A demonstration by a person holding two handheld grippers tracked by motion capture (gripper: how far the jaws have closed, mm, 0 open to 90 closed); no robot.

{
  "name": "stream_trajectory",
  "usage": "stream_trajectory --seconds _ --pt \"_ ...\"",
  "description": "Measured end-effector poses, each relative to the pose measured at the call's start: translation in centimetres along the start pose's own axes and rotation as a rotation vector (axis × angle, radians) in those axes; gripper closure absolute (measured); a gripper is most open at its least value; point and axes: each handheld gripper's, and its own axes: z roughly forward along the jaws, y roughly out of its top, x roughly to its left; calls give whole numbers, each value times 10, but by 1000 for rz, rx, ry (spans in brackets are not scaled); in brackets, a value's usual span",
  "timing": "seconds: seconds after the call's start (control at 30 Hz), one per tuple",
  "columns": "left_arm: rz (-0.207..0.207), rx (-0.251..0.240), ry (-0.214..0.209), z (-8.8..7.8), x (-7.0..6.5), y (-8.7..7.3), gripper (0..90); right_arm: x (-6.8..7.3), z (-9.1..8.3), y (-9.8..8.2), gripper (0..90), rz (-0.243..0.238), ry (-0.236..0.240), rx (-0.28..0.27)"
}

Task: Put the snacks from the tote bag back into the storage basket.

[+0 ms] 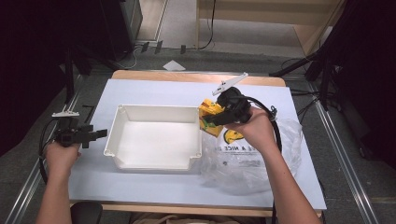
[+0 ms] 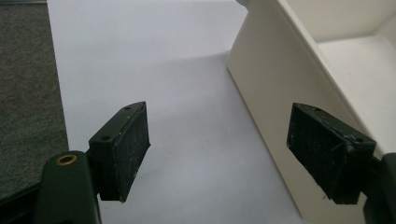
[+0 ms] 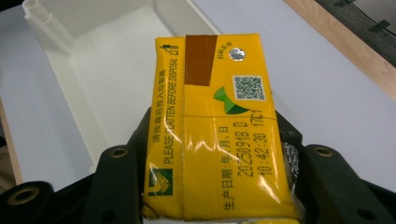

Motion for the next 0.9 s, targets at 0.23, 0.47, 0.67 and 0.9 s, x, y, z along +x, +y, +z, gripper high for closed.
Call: stream_trajectory --seconds 0.23,0.47,0.67,0.9 --pt "5 6 0 2 -1 0 223 -1 6 12 524 0 21 -20" --pt "3 7 1 2 0 0 223 1 16 24 525 -28 37 -13" --pt "3 9 1 2 0 0 223 3 22 32 524 -36 53 -15" --pt "0 8 -2 3 1 0 223 7 34 44 525 -49 72 -13"
